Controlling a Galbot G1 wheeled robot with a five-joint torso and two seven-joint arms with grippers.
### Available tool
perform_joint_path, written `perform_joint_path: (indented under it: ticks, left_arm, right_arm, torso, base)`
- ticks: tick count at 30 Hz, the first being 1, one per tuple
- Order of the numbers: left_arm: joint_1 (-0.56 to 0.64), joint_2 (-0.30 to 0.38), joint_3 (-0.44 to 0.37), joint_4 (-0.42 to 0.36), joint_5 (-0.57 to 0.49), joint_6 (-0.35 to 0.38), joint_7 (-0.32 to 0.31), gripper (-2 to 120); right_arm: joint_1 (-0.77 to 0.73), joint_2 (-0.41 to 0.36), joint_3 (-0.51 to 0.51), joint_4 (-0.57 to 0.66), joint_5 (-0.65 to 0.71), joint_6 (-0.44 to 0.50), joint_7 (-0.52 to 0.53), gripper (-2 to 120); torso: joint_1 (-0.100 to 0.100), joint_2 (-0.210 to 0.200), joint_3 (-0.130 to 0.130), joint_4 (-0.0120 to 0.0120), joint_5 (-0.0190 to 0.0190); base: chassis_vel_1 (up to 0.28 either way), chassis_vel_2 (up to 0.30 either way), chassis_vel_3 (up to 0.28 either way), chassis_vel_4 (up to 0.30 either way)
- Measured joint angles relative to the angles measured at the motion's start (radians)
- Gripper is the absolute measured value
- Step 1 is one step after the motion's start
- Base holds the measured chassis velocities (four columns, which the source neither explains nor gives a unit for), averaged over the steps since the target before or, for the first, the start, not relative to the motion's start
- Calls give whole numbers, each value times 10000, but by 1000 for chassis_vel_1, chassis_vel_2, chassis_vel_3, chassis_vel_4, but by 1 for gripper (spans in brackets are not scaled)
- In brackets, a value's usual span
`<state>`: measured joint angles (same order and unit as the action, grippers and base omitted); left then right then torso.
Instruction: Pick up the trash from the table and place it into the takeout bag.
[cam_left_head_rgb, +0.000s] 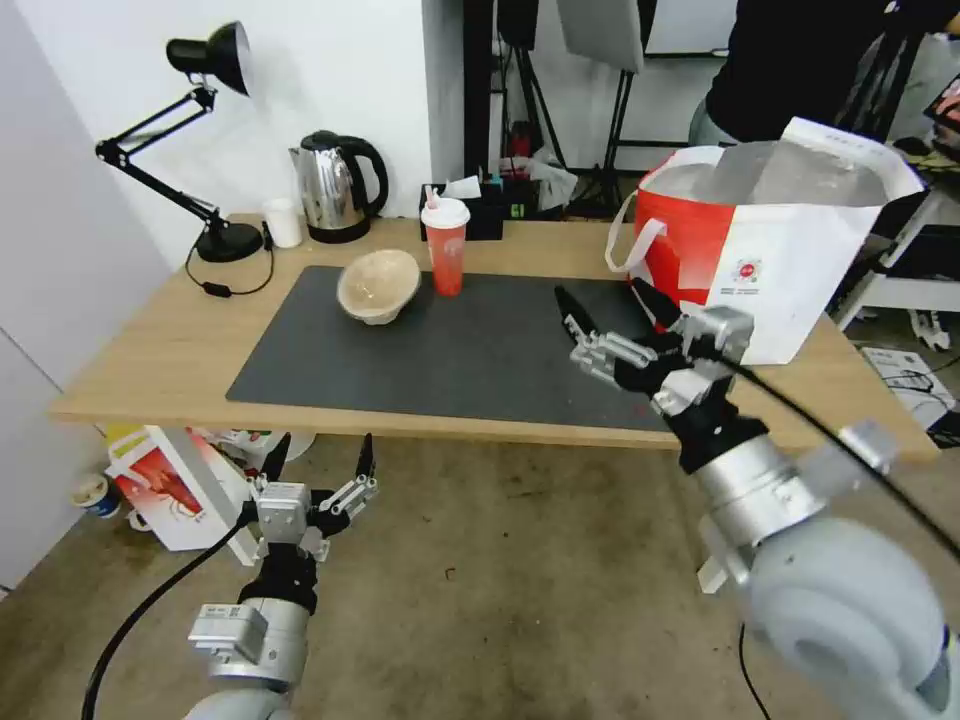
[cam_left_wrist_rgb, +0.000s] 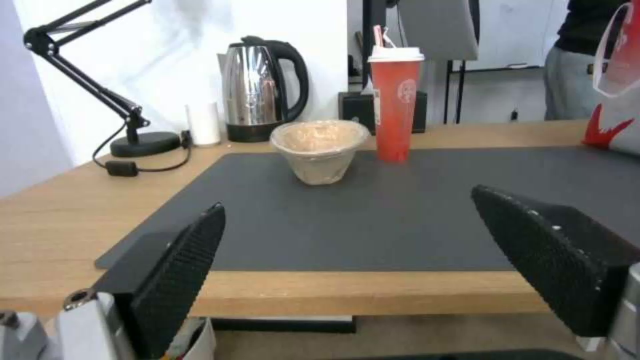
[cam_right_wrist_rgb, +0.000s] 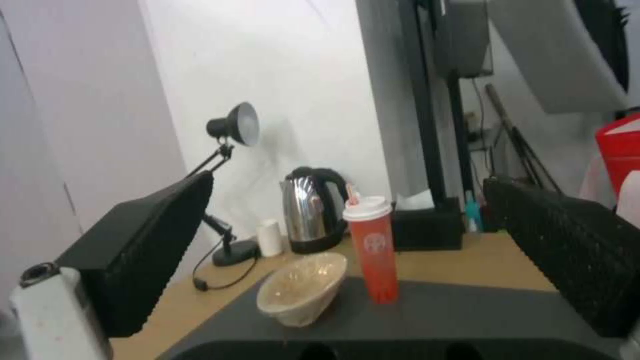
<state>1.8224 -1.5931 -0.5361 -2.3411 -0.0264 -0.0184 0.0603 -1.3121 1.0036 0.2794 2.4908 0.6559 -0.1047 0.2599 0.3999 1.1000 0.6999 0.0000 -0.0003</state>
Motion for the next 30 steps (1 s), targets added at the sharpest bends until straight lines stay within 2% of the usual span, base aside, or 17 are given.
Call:
perform_joint_path:
  ticks: [2, 5, 6, 10, 11, 15, 22, 30]
  left_arm:
    - [-6, -1, -1, 0, 1, -1, -5, 93]
    - [-7, -2, -29, -1, 2, -12, -20, 93]
    - [-7, -2, -29, -1, 2, -12, -20, 93]
    - [-35, -2, -83, -13, -8, -15, -35, 93]
    - [-35, -2, -83, -13, -8, -15, -35, 93]
    - [-74, -3, -105, -9, -23, -17, -44, 93]
    - [-134, 0, -110, 16, -56, -14, -48, 93]
    - [-131, 1, -104, 34, -58, -14, -42, 93]
  right_arm:
    - [-70, 287, -44, -25, -279, 13, -69, 100]
    - [-410, 1264, -61, -29, -1355, 199, -383, 100]
    - [-410, 1264, -61, -29, -1355, 199, -383, 100]
    - [-1226, 2462, -16, 81, -2853, 771, -575, 100]
    - [-1226, 2462, -16, 81, -2853, 771, -575, 100]
    - [-2261, 3444, -109, 81, -4389, 1458, -636, 100]
    - [-3121, 4095, -11, 81, -6076, 2313, -319, 100]
    - [-3623, 4174, 82, 82, -6937, 2723, 276, 100]
  torso:
    - [0, 0, 1, 0, 2]
    - [2, 0, 1, 1, 2]
    - [2, 0, 1, 1, 2]
    - [2, 0, 1, 0, 2]
    - [2, 0, 1, 0, 2]
    - [1, 0, 0, -1, 0]
    - [2, 1, 0, 0, 2]
    - [1, 1, 1, 0, 2]
  base:
    - [0, 0, 0, 0]
    - [0, 0, 0, 0]
    - [0, 0, 0, 0]
    - [0, 0, 0, 0]
    - [0, 0, 0, 0]
    - [0, 0, 0, 0]
    - [0, 0, 0, 0]
    - [0, 0, 0, 0]
